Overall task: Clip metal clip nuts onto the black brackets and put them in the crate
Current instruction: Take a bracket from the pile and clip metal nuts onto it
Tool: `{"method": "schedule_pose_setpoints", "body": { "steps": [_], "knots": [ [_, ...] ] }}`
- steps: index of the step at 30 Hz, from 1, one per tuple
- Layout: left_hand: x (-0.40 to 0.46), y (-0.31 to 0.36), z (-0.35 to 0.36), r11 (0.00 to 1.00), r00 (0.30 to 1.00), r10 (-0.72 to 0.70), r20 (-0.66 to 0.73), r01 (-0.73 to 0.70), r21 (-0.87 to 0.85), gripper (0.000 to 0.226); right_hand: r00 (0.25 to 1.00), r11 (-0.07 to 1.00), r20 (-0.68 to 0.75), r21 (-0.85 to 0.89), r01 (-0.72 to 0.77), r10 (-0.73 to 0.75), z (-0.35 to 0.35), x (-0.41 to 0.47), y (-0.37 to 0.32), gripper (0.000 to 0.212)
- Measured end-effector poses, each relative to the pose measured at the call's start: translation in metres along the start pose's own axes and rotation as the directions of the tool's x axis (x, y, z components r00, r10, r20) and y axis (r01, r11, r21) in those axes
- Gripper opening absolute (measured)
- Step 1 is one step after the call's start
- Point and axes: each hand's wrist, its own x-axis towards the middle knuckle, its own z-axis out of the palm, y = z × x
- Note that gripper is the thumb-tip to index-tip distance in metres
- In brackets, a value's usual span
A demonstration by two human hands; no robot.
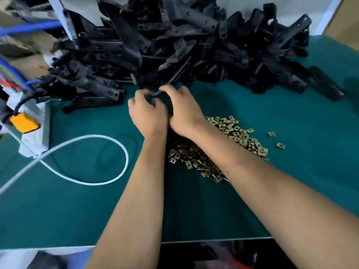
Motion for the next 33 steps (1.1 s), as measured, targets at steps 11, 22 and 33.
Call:
{"method": "schedule_pose_setpoints", "body": {
  "steps": [11,22,33],
  "knots": [
    [0.011,-0.003,-0.001,0.958,0.978,-0.195,-0.073,0.174,-0.227,0.023,0.982,0.971,0.062,-0.173,-0.167,0.180,0.012,0.066,-0.008,0.025],
    [0.003,0.004,0.017,0.976,1.000,0.022,-0.004,-0.023,-0.216,0.027,0.880,0.985,-0.447,0.016,-0.173,0.162,-0.018,0.045,0.023,0.024],
    [0.023,0.061,0.035,0.943,0.986,0.099,0.132,-0.050,-0.330,0.042,0.953,0.901,-0.112,-0.374,0.221,-0.281,-0.061,0.096,0.034,0.031]
  ]
}}
